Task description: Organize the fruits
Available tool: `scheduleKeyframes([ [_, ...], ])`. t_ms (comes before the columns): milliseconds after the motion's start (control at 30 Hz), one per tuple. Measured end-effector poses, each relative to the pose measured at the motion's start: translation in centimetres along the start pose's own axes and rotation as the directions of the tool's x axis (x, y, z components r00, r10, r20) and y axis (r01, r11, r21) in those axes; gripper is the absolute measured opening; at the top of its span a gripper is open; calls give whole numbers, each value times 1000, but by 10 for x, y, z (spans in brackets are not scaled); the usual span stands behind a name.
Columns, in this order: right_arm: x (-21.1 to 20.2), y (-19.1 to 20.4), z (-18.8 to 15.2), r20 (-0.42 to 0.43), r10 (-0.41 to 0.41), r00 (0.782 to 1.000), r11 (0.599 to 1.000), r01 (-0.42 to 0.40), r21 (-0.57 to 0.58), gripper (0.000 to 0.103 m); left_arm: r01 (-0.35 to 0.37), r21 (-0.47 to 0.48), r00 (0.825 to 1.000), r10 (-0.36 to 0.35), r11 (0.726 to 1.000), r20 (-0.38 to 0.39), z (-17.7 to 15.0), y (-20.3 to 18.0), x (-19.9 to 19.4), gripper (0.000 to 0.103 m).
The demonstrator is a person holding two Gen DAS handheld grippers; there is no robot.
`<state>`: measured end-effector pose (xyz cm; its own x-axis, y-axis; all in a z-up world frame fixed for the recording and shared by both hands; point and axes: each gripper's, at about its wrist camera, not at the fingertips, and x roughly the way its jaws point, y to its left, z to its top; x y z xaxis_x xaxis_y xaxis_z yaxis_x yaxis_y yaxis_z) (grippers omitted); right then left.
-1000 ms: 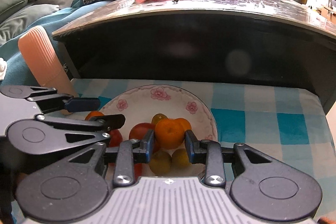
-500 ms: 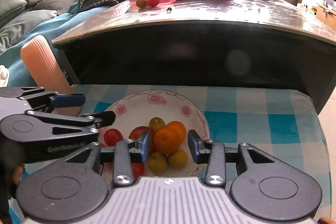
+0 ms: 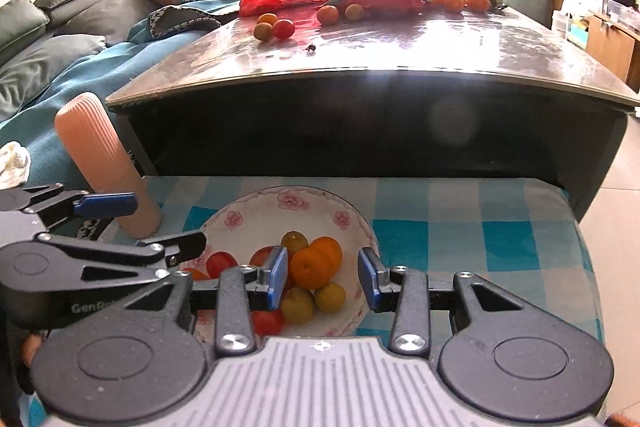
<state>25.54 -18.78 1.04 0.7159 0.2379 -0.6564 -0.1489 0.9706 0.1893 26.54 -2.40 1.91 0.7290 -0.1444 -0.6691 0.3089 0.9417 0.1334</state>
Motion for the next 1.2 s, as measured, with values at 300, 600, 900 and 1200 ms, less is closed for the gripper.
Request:
scheduleKeyframes([
  [300, -18, 2, -9, 0, -12, 1000, 1000, 12, -17, 53, -15, 12, 1000, 15, 1000, 28, -13, -9, -16, 87],
  [600, -37, 0, -30, -23, -36, 999, 999, 36, -9, 53, -21, 8, 999, 20, 1000, 40, -30, -19, -38, 92],
  [900, -70, 1, -60, -41, -45, 998, 998, 47, 36, 54, -59, 64, 997, 56, 996, 48, -58, -41, -66, 103],
  [1200, -99, 7, -87, -47, -39, 998, 996, 43, 74, 55, -11, 3, 999, 11, 1000, 43, -79, -41, -96, 103],
])
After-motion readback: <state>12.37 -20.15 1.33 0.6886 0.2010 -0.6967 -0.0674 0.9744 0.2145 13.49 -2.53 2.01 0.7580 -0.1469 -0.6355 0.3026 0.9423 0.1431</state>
